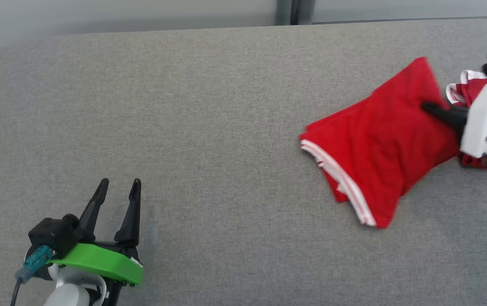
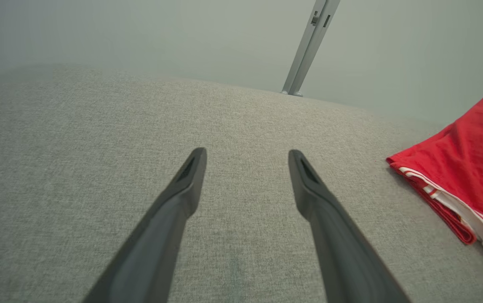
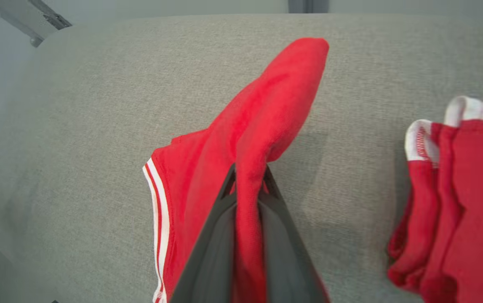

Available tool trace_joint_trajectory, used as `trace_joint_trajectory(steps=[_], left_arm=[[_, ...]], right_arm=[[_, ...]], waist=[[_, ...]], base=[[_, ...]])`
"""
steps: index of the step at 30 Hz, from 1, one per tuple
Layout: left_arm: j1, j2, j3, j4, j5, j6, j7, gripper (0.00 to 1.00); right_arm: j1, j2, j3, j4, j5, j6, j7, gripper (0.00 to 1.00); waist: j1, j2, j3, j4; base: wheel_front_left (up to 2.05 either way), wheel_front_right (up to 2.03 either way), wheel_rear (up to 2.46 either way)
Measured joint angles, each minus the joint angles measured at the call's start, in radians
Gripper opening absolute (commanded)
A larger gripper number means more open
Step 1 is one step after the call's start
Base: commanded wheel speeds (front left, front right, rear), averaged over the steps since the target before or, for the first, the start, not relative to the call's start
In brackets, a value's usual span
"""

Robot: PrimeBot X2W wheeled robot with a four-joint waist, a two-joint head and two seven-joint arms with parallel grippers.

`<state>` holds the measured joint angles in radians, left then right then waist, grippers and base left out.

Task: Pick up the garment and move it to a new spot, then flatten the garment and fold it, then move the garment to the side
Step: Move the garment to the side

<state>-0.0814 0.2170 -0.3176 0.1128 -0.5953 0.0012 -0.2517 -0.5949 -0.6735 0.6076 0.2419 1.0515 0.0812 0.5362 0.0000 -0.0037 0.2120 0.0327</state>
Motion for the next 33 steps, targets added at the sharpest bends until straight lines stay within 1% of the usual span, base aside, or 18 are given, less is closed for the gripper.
trace_joint_trajectory(steps=[2, 5, 6, 9, 11, 16, 22, 23, 29, 33], left_arm=[[0.000, 0.000, 0.000, -0.007, 0.000, 0.000, 0.000, 1.00], [0.000, 0.001, -0.001, -0.016, 0.000, 0.000, 0.000, 1.00], [0.000, 0.001, -0.002, -0.017, 0.000, 0.000, 0.000, 1.00], [0.000, 0.001, -0.006, -0.021, 0.000, 0.000, 0.000, 1.00], [0.000, 0.001, -0.009, -0.023, 0.002, 0.000, 0.000, 1.00], [-0.001, 0.002, -0.009, -0.027, 0.003, 0.000, 0.000, 1.00], [-0.002, 0.008, -0.011, -0.033, 0.010, 0.000, 0.000, 1.00], [-0.003, 0.008, -0.012, -0.034, 0.010, 0.000, 0.000, 1.00], [-0.021, 0.009, -0.021, -0.032, 0.015, -0.001, 0.004, 1.00], [-0.037, 0.009, -0.028, -0.032, 0.017, -0.001, 0.004, 1.00]], right_arm=[[-0.016, -0.057, -0.034, 0.003, -0.010, -0.021, 0.008, 0.00], [-0.045, -0.095, -0.076, 0.003, -0.013, -0.033, 0.015, 0.00], [-0.050, -0.098, -0.085, 0.003, -0.013, -0.040, 0.015, 0.00], [-0.051, -0.102, -0.099, 0.003, -0.006, -0.041, 0.015, 0.00], [-0.051, -0.105, -0.108, 0.002, -0.003, -0.050, 0.013, 0.00], [-0.051, -0.125, -0.117, -0.001, -0.004, -0.057, 0.011, 0.00], [-0.051, -0.154, -0.136, 0.000, -0.032, -0.067, -0.026, 0.00], [-0.051, -0.157, -0.139, 0.000, -0.038, -0.073, -0.036, 0.00], [-0.051, -0.159, -0.149, 0.017, -0.086, -0.085, -0.095, 0.00], [-0.051, -0.157, -0.154, 0.044, -0.096, -0.101, -0.136, 0.00]], waist=[[0.0000, 0.0000, 0.001, -0.013], [0.0000, 0.0000, 0.006, -0.031], [0.0000, 0.0000, 0.008, -0.037], [0.0000, 0.0000, 0.015, -0.054], [-0.0001, 0.0000, 0.020, -0.064], [0.0000, 0.0000, 0.036, -0.080], [0.0000, 0.0000, 0.057, -0.093], [0.0000, 0.0000, 0.061, -0.094], [0.0000, 0.0000, 0.084, -0.100], [0.0000, 0.0000, 0.090, -0.102]], base=[[0.00, 0.00, 0.00], [0.00, 0.00, 0.00], [0.00, 0.00, 0.00], [0.00, 0.00, 0.00], [0.00, 0.00, 0.00], [0.00, 0.00, 0.00], [0.00, 0.00, 0.00], [0.00, 0.00, 0.00], [0.00, 0.00, 0.00], [0.00, 0.00, 0.00]])
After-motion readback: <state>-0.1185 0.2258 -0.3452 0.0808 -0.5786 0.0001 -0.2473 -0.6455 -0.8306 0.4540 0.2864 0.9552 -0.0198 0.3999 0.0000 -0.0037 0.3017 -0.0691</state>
